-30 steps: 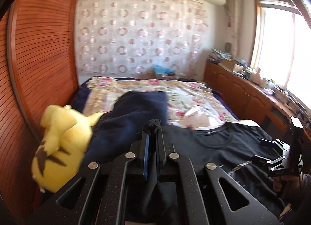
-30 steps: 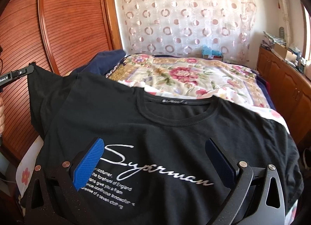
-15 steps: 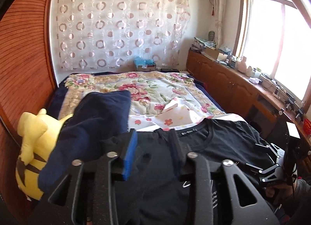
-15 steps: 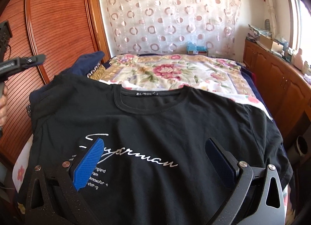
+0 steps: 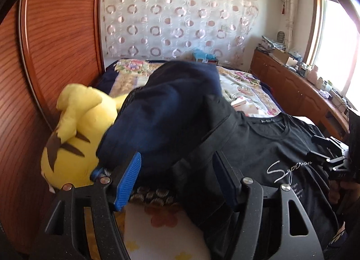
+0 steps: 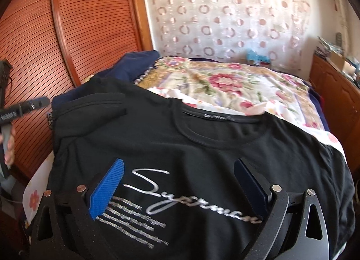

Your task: Fold small clothes

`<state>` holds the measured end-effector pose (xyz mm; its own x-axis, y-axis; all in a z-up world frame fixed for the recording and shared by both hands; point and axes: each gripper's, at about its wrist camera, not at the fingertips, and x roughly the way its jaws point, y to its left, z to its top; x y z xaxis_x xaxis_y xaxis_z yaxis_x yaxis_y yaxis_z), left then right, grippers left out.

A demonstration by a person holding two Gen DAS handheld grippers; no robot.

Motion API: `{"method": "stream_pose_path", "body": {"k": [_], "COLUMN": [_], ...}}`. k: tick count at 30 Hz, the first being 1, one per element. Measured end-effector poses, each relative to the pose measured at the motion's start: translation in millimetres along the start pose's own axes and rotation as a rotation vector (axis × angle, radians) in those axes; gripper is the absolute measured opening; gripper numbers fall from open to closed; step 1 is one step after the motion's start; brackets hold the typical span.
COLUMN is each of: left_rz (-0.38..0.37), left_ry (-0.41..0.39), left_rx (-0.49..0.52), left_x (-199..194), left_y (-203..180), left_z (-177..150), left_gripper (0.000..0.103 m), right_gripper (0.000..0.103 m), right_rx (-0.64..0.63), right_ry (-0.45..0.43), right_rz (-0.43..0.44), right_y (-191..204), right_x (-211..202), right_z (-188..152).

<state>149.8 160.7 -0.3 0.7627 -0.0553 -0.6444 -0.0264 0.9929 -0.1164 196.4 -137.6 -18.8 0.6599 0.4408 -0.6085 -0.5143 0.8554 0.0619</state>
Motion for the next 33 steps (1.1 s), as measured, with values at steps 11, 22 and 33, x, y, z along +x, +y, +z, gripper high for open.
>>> {"method": "stream_pose_path", "body": {"k": [11, 22, 33], "left_rz": [-0.129, -0.297, -0.243], "left_ry": [0.025, -0.003, 0.033], "left_rx": [-0.045, 0.106, 0.136], "left_x": [20.3, -20.9, -3.0], "left_y": [-3.1, -89.8, -97.2], "left_z": [-12.6, -10.6, -3.0], "left_gripper": [0.012, 0.01, 0.038], "right_gripper": [0.098, 0.098, 0.098], "right_rx": [-0.023, 0.028, 0.03], "right_ry": [0.017, 0.015, 0.018], "right_rz": [0.012, -0.059, -0.051], "right_y": [-19.3, -38.1, -28.5], "right_x": [17.1, 8.9, 3.7], "right_z": [17.8, 17.2, 6.4]}}
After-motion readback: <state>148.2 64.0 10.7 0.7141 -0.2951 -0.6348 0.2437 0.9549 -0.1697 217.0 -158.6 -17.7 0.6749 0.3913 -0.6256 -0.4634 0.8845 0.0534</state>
